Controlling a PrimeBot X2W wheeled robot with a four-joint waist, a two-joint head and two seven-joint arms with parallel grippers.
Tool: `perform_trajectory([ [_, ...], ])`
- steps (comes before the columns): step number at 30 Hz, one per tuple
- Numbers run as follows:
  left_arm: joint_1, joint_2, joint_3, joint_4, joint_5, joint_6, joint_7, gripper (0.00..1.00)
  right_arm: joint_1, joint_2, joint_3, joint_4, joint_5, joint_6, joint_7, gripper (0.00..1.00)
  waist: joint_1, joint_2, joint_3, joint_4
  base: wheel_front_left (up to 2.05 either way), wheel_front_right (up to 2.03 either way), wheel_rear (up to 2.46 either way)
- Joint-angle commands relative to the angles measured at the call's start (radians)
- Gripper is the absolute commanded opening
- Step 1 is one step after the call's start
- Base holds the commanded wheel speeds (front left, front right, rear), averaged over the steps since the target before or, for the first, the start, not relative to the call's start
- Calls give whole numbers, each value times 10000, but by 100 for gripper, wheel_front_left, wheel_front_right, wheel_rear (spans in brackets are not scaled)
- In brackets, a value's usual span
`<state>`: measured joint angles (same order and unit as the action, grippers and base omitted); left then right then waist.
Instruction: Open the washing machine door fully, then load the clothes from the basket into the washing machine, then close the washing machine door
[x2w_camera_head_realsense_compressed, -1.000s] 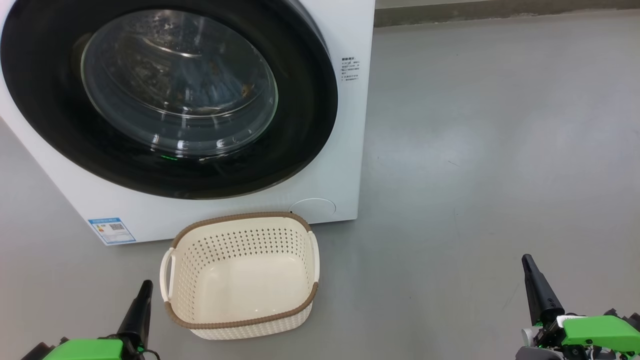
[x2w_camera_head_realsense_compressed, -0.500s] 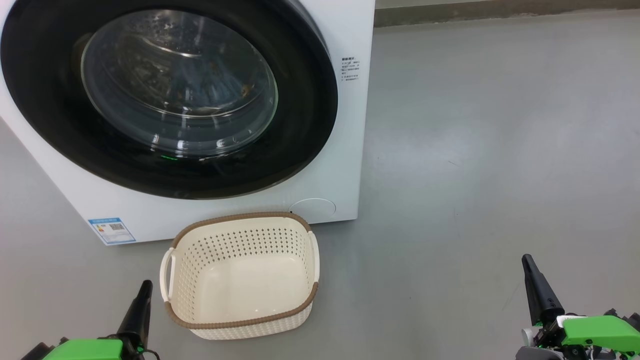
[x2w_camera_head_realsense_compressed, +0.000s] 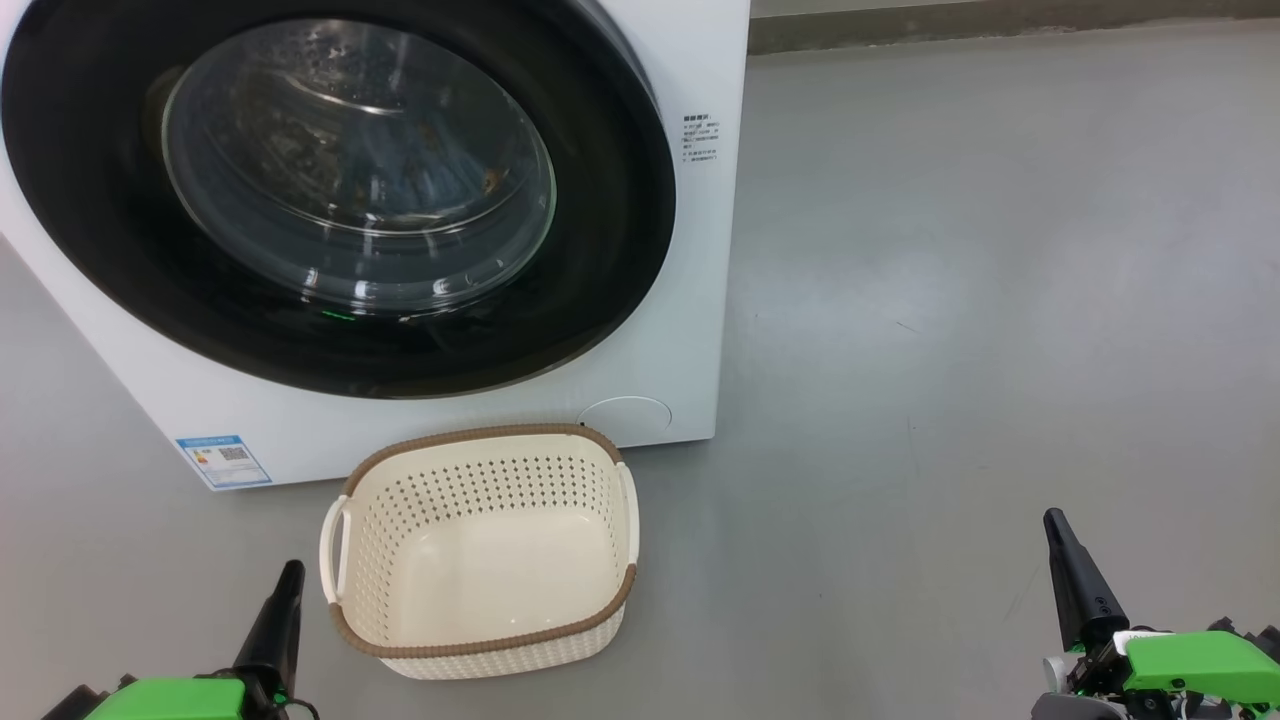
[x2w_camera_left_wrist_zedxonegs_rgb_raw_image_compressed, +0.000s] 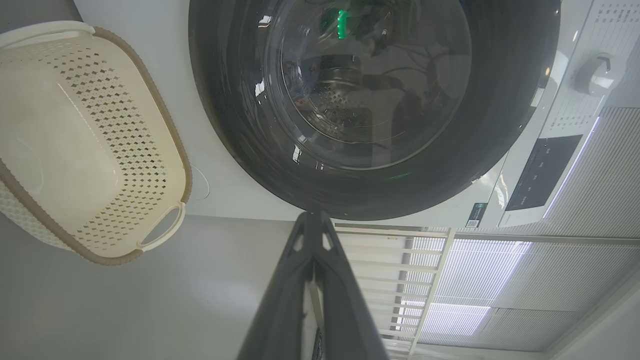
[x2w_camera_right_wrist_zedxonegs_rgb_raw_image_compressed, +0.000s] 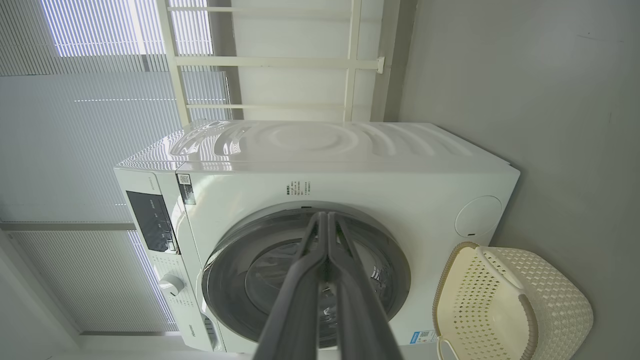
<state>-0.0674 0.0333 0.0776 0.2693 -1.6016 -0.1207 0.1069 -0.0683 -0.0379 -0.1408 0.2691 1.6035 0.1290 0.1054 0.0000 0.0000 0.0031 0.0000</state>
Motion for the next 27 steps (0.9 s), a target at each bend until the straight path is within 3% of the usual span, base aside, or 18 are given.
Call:
perform_trajectory([
  [1, -405, 187, 348, -241, -82, -100, 51, 0, -396, -123, 272, -244, 52, 17, 78, 0, 0, 0, 0, 0, 0, 0, 0],
  [27, -406, 181, 357, -241, -74, -100, 59, 0, -396, -123, 272, -244, 53, 17, 77, 0, 0, 0, 0, 0, 0, 0, 0],
])
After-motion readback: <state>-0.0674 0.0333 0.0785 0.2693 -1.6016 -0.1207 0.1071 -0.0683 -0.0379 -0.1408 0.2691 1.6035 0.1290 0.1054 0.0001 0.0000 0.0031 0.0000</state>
